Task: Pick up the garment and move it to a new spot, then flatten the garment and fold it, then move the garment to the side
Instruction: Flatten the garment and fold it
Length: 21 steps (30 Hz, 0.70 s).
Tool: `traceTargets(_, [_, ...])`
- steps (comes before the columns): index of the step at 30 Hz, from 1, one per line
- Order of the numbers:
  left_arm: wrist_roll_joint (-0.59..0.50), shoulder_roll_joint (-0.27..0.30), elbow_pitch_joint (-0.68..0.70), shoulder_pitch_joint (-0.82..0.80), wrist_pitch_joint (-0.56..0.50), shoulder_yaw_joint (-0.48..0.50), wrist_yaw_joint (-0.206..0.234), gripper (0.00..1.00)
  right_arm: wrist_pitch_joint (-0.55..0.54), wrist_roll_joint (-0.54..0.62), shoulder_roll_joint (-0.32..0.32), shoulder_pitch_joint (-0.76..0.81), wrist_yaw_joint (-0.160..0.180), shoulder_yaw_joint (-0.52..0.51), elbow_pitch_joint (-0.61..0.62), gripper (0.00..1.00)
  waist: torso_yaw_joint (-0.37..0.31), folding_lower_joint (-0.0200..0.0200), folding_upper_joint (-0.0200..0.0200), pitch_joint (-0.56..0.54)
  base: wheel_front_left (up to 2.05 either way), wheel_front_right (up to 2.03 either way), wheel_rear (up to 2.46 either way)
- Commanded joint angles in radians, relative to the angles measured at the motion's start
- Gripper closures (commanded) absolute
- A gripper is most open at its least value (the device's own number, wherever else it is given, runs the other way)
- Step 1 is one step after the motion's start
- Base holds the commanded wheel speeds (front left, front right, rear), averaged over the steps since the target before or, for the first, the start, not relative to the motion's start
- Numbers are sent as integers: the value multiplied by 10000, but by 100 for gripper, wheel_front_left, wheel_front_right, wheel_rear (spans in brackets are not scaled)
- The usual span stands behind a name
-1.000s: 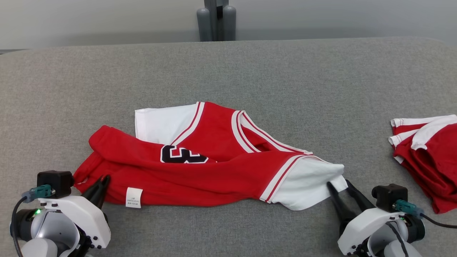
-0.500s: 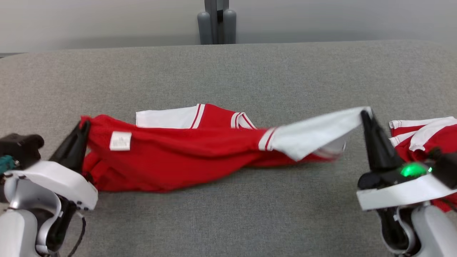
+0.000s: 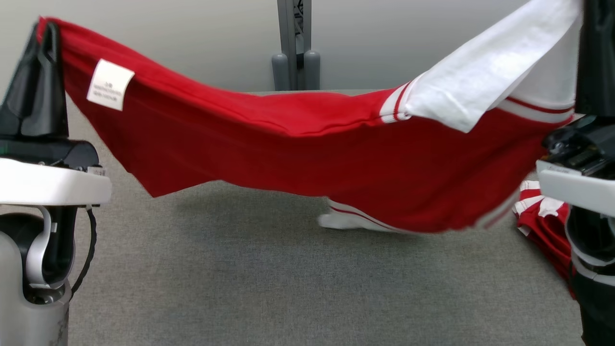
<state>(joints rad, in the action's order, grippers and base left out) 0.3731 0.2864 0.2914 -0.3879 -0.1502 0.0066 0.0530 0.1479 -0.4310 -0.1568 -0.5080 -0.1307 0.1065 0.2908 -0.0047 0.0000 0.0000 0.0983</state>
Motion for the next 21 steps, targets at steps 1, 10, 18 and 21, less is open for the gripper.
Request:
traceTargets(1, [-194, -56, 301, -219, 114, -19, 161, 100, -242, 70, 41, -222, -2, -76, 158, 100, 12, 0, 0, -129, 0, 0, 0])
traceTargets(10, [-453, -83, 1046, -579, 57, -294, 282, 100, -885, 183, 110, -669, -2, -228, 260, 100, -13, 0, 0, -216, 0, 0, 0])
traceTargets(18, [132, -155, -443, -2079, -66, -660, -274, 100, -1399, -233, -152, -2247, -2, 207, -1535, 100, -110, 0, 0, 575, 0, 0, 0])
traceTargets(21, [261, -192, -1860, -3302, -65, -898, -607, 100, -1382, -465, -273, -3488, -2, 275, -2987, 100, -117, 0, 0, 1084, 0, 0, 0])
